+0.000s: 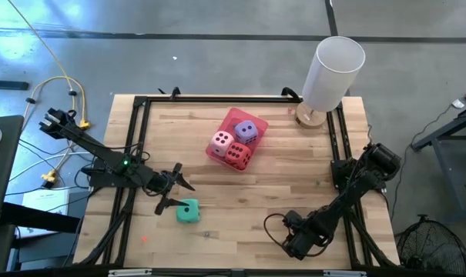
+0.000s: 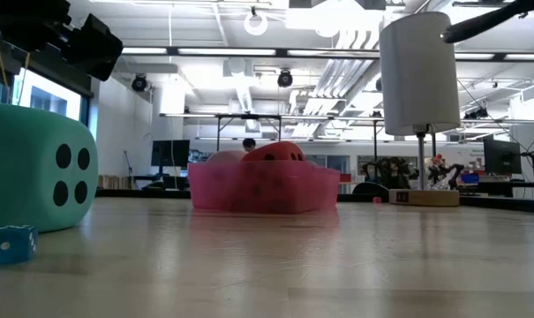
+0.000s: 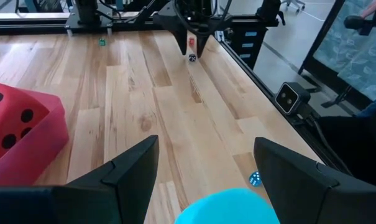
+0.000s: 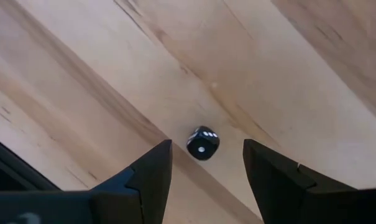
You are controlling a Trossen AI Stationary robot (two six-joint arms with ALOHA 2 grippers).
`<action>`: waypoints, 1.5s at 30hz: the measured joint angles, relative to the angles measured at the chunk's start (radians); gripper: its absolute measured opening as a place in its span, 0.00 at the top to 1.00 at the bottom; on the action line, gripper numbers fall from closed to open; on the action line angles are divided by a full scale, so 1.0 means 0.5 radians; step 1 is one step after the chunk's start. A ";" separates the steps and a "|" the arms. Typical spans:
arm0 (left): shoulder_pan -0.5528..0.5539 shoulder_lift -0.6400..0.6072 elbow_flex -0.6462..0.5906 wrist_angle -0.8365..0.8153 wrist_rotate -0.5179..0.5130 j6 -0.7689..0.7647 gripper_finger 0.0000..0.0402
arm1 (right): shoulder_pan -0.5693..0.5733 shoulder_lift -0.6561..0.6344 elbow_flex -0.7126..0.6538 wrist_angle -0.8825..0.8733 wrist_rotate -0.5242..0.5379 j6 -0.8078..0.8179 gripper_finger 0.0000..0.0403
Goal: Pick & Place Dice
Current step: Put the small black die into the red bin
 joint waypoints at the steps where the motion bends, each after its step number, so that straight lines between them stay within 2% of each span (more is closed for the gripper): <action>1: 0.000 0.000 0.000 0.000 0.000 0.002 0.36 | 0.000 0.000 -0.005 -0.001 0.000 0.000 0.53; 21: -0.001 0.000 0.000 0.000 -0.001 0.059 0.36 | -0.028 0.151 0.002 0.007 -0.054 0.002 0.54; 26: 0.000 0.000 0.000 0.000 0.000 0.060 0.36 | -0.054 0.153 0.000 -0.027 -0.067 -0.016 0.63; 35: -0.001 0.000 0.000 0.000 0.000 0.060 0.36 | -0.070 0.153 -0.002 -0.069 -0.116 -0.076 0.91; 45: -0.001 0.000 0.000 -0.001 0.000 0.063 0.36 | -0.069 0.153 0.006 -0.081 -0.062 -0.110 0.91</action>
